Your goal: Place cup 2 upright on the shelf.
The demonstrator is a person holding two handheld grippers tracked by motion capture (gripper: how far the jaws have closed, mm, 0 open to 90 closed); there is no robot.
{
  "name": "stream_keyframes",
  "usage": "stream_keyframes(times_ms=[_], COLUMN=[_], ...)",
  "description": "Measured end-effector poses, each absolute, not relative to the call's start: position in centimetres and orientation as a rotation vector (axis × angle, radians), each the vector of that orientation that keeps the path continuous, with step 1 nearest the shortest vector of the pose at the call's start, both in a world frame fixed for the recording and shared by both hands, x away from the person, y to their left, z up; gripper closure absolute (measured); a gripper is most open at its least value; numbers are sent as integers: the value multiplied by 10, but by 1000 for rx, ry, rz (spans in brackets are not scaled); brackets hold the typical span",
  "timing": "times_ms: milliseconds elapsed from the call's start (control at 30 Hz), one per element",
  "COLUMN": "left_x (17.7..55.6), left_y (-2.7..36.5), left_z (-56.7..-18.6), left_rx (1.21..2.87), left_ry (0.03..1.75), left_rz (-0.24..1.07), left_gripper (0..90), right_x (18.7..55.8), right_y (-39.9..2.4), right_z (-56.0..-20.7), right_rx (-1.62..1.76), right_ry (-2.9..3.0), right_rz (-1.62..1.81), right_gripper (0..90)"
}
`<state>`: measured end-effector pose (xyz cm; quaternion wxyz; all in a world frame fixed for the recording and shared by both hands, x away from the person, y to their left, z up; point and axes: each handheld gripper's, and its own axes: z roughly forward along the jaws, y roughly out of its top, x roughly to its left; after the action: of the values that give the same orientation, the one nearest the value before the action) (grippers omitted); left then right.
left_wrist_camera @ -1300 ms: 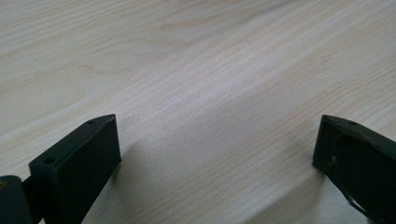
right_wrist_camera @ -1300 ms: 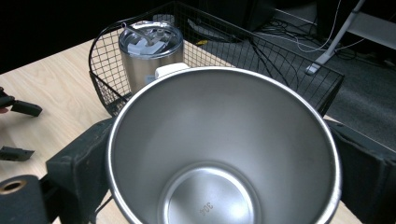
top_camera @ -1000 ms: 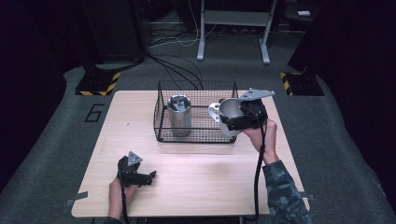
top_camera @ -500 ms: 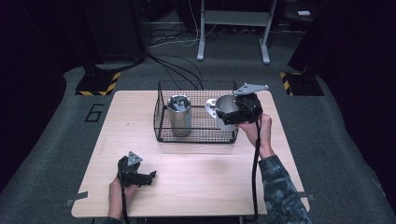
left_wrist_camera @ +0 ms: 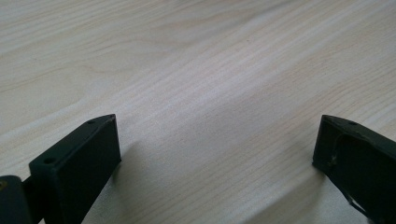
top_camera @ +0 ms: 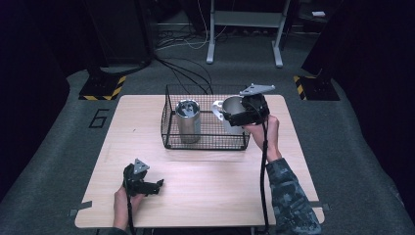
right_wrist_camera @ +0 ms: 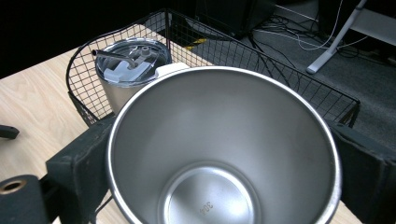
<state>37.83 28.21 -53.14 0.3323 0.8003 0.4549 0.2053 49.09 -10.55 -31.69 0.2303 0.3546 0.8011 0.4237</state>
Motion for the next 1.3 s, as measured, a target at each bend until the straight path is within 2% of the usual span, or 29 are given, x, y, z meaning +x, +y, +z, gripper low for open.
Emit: stream_keyframes(times_ms=[1300], left_x=[378], left_y=[282], left_z=[-531], left_rx=[2092], left_ry=[1192], left_rz=[533], left_gripper=[7], right_x=[548], right_y=[-75], right_z=[-355], right_rx=[1082], right_ry=[2205], right_rz=[1084], right_gripper=[55])
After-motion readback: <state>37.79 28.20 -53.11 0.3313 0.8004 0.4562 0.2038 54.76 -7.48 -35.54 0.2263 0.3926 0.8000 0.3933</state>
